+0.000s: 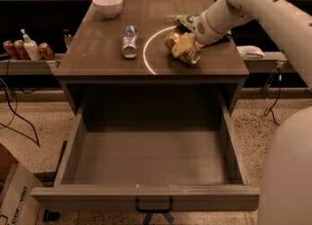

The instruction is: Pick orange can from top drawer and place on counter

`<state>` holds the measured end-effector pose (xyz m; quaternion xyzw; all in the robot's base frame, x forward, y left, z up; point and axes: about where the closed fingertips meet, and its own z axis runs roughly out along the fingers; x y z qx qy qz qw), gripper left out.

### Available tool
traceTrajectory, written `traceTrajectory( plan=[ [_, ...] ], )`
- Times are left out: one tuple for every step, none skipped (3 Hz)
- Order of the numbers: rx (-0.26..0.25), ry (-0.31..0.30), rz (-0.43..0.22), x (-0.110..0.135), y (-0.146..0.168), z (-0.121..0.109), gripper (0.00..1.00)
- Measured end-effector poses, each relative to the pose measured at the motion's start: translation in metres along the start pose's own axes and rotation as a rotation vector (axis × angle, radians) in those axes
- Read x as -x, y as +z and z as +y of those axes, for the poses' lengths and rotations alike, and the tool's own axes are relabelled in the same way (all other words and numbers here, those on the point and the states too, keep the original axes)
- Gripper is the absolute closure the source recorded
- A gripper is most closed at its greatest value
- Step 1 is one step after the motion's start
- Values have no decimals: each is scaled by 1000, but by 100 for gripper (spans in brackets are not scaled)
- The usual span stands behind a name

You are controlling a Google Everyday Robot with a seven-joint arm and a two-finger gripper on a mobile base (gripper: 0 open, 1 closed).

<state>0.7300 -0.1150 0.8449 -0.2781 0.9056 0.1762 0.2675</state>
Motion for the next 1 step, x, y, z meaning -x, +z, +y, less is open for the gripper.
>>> traceTrajectory(
  plan=[
    [3, -1, 3, 0, 3, 1, 0]
  ],
)
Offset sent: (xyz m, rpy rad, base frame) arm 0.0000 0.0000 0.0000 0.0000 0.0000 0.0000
